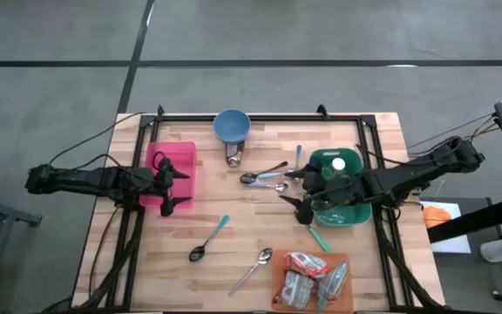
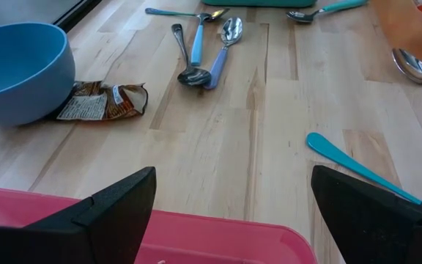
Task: Pick & Place Food Item
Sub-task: Put the orange seasoning pack into the green bin
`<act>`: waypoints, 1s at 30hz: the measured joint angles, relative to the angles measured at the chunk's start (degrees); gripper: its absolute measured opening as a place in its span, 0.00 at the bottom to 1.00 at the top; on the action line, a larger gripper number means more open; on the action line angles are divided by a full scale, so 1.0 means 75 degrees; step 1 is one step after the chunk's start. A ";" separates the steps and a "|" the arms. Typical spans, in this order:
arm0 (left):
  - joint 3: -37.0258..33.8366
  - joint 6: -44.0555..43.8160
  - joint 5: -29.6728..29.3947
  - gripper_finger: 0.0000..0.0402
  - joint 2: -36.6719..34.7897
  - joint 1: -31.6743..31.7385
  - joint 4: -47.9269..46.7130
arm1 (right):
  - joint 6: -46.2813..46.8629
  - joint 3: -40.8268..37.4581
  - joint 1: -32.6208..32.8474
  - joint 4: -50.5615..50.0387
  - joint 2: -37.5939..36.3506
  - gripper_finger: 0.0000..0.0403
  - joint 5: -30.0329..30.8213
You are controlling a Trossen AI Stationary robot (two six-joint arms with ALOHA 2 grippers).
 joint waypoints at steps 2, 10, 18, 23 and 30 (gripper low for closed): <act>0.0001 0.0002 0.0002 0.92 0.0003 0.0000 0.0000 | 0.0029 -0.0066 -0.0189 0.0019 -0.0128 0.81 -0.0354; -0.0001 0.0001 0.0002 0.92 0.0002 -0.0001 -0.0008 | -0.0951 -0.0740 -0.1229 0.1677 -0.0364 0.81 -0.2179; -0.0002 0.0002 -0.0001 0.92 0.0003 -0.0001 -0.0009 | -0.1849 -0.0792 -0.1809 0.1684 -0.0361 0.81 -0.2367; -0.0002 0.0000 0.0002 0.92 0.0003 -0.0001 -0.0009 | -0.1875 -0.0792 -0.2164 0.1686 -0.0364 0.81 -0.2748; 0.0000 0.0002 0.0001 0.92 0.0003 0.0000 -0.0009 | -0.1864 -0.0717 -0.2795 0.1700 -0.0321 0.81 -0.3363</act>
